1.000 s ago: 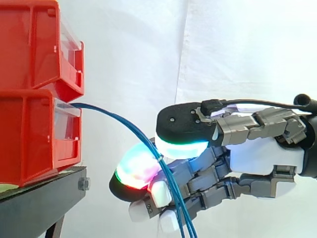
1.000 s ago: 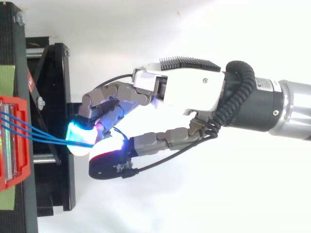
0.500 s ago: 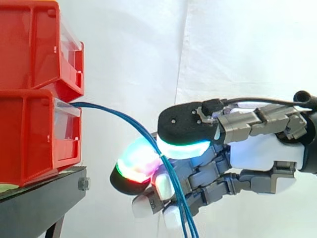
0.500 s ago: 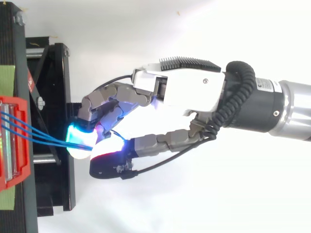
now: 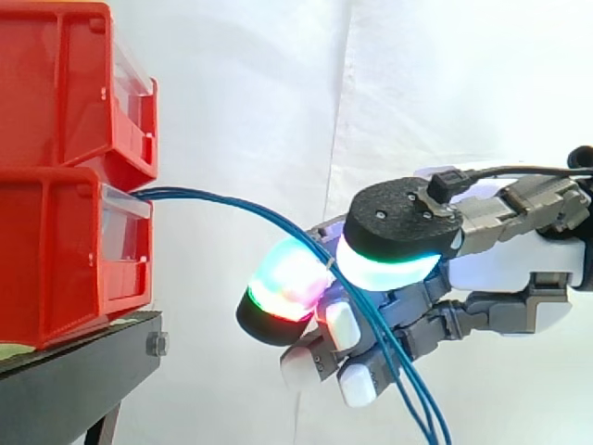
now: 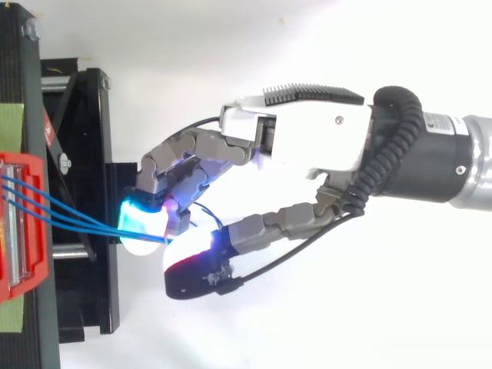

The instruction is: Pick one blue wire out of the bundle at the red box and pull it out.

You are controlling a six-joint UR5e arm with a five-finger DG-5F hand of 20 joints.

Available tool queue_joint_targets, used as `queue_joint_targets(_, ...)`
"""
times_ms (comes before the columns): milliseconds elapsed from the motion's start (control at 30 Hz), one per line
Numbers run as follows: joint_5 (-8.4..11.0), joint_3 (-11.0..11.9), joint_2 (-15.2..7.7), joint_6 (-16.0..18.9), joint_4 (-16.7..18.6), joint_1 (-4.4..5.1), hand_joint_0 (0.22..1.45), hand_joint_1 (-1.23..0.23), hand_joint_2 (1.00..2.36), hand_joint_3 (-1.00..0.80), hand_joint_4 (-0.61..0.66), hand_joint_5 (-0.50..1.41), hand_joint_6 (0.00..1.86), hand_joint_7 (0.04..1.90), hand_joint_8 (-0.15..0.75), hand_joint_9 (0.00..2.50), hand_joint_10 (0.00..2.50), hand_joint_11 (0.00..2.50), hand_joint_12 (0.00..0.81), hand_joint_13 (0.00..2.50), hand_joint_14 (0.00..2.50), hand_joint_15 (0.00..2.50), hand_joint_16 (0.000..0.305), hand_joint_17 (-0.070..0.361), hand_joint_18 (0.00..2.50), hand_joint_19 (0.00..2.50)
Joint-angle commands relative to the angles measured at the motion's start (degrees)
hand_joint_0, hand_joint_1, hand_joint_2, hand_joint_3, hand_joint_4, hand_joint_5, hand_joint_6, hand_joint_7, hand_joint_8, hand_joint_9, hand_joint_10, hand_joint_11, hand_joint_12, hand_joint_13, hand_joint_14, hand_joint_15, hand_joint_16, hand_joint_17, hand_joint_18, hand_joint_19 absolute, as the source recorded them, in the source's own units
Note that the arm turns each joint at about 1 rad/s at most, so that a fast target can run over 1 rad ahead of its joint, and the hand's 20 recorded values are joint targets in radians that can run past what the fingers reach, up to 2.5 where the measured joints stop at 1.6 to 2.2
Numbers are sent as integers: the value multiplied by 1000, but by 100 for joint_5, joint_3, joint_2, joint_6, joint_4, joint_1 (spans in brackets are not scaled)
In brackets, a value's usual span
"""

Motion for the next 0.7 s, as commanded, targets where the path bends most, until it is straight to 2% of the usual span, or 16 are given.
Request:
queue_joint_targets(0, -29, 3, 52, -28, -120, -16, 776, -872, 1006, -430, 295, -217, 933, 907, 366, 774, 16, 734, 445, 708, 10, 276, 57, 128, 803, 330)
queue_joint_targets(133, -38, -6, 52, -19, -173, -16, 675, -869, 1000, -500, 293, -216, 932, 875, 363, 787, 14, 752, 446, 708, 10, 288, 57, 129, 805, 355)
queue_joint_targets(267, -29, -6, 70, -37, -173, -16, 561, -723, 1002, -477, 277, -203, 898, 908, 378, 818, 16, 728, 463, 694, 10, 313, 60, 134, 773, 419)
queue_joint_targets(367, -3, -6, 70, -28, -173, -16, 612, -693, 1008, -410, 242, -193, 888, 942, 372, 840, 14, 718, 456, 699, 10, 309, 58, 131, 763, 426)
queue_joint_targets(633, -3, 3, 149, -37, -234, -25, 710, -833, 1016, -286, 67, -203, 930, 1056, 373, 852, 14, 744, 452, 748, 11, 315, 57, 128, 816, 404)
queue_joint_targets(667, -3, -6, 149, -37, -252, -33, 730, -860, 1017, -273, 80, -205, 929, 1154, 371, 856, 16, 749, 451, 755, 11, 321, 56, 127, 826, 402)
